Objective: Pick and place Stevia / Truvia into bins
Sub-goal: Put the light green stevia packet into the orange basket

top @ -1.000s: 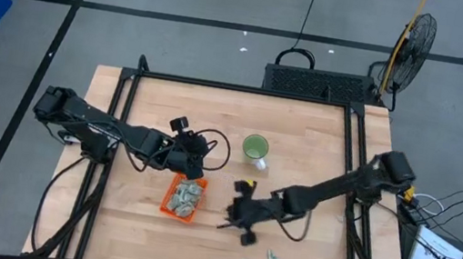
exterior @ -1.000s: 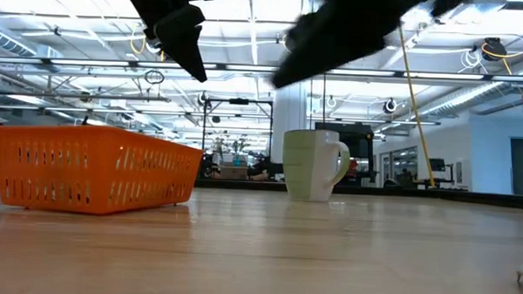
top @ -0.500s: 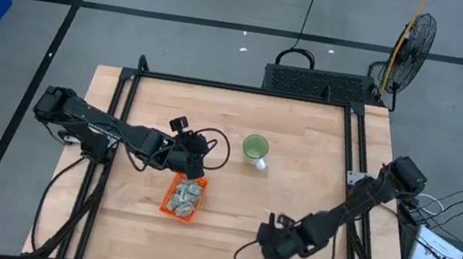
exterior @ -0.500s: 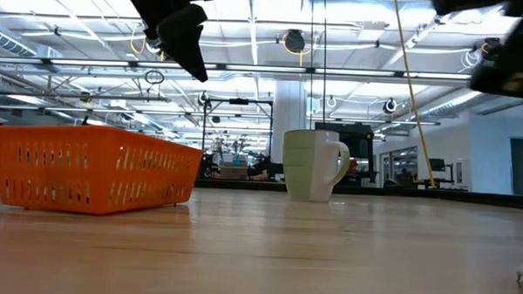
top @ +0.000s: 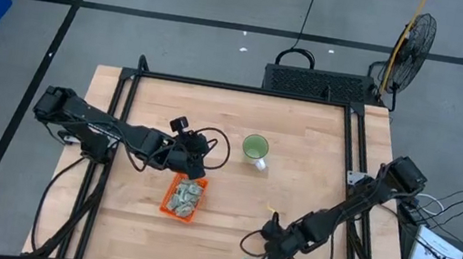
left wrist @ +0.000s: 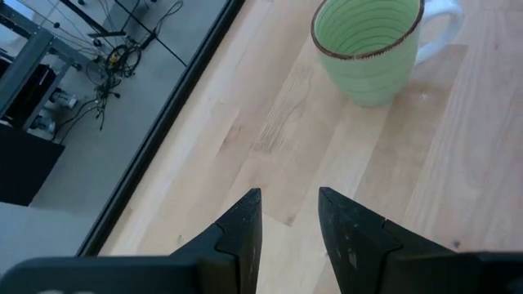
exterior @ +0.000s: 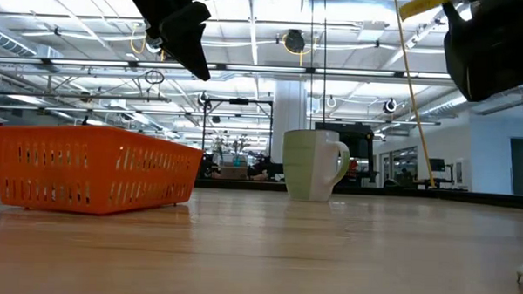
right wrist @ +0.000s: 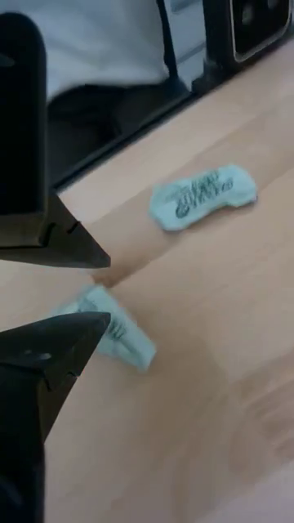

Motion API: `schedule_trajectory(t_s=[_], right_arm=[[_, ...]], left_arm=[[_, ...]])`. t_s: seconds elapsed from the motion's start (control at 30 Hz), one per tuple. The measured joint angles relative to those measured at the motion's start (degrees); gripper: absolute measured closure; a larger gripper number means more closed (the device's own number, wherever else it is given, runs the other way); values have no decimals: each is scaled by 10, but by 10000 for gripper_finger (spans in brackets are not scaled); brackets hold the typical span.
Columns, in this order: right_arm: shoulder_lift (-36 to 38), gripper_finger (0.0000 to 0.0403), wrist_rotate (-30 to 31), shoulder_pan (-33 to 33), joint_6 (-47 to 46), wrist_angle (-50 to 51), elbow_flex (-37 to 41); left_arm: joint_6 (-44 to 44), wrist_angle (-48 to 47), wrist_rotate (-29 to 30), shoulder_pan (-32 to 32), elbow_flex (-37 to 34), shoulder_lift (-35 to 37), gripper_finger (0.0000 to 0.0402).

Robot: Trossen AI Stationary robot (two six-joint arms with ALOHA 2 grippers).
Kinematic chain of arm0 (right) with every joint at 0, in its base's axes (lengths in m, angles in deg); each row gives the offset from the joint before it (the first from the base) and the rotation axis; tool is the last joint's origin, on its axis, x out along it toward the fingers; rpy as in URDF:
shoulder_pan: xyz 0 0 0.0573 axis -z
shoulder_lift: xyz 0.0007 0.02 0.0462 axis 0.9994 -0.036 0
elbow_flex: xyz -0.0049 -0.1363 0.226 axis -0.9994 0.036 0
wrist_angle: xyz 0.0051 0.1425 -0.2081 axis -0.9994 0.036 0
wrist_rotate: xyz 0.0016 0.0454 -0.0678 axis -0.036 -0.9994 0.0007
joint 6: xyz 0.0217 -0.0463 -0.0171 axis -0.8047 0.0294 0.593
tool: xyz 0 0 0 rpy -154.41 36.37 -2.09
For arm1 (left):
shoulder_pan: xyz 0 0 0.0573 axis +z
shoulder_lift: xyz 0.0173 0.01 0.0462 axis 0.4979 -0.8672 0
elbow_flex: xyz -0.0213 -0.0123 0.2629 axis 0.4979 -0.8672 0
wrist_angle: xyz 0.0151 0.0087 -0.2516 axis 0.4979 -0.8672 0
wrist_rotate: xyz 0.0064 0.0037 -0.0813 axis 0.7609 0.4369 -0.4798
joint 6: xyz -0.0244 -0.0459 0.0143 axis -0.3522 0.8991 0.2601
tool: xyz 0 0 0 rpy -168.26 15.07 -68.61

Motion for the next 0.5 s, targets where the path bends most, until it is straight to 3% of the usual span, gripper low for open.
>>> schedule_trajectory(t_s=[0.5], right_arm=[[0,312,-21,4,50,-39,46]], left_arm=[[1,1,0,0,0,0,273]])
